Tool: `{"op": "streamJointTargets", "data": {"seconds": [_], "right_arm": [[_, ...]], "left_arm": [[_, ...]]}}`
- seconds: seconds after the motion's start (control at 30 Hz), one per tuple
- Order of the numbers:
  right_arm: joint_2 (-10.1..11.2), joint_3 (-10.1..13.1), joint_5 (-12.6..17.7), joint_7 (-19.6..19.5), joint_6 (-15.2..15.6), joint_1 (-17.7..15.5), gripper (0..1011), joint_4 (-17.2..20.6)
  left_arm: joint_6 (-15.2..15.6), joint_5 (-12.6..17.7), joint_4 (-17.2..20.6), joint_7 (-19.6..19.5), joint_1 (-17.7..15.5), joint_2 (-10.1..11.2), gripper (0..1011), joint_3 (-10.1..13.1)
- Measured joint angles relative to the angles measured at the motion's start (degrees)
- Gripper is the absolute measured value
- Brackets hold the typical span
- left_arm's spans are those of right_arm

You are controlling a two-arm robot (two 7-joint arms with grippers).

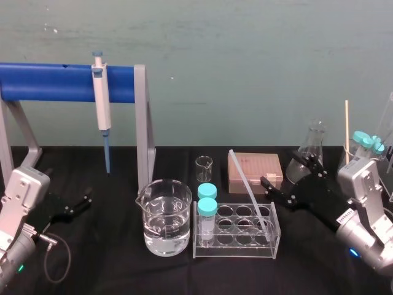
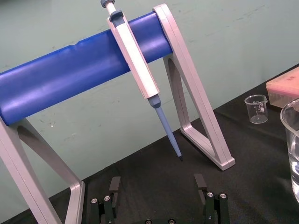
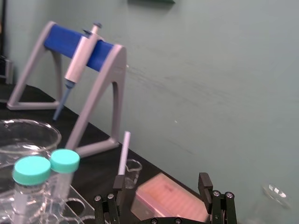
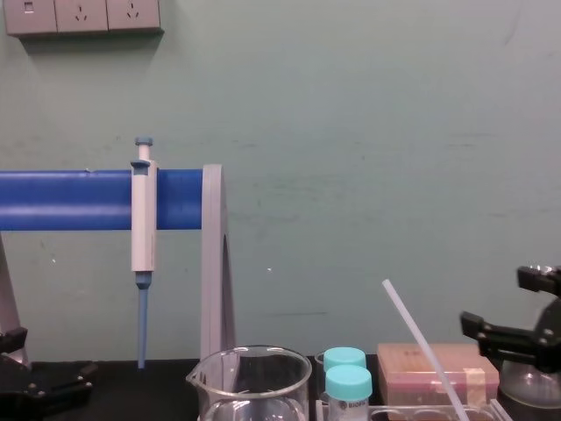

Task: Pick up the stirring rod with one hand, then place it down.

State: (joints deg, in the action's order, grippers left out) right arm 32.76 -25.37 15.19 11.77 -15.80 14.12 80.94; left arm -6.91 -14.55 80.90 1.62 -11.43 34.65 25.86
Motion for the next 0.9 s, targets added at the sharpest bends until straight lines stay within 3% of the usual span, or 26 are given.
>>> {"op": "streamJointTargets", "data": {"seconds": [0.33,0.9], "right_arm": [[-2.75,-0.65,1.90,7.34,-1.64,4.47,1000,-4.62],[-8.35,-0.49,7.14,20.25,-1.09,12.57,1000,-17.20]], "left_arm": [[0.00,0.00,0.00,0.00,0.00,0.00,1000,0.00],[0.00,0.00,0.00,0.00,0.00,0.00,1000,0.00]]}}
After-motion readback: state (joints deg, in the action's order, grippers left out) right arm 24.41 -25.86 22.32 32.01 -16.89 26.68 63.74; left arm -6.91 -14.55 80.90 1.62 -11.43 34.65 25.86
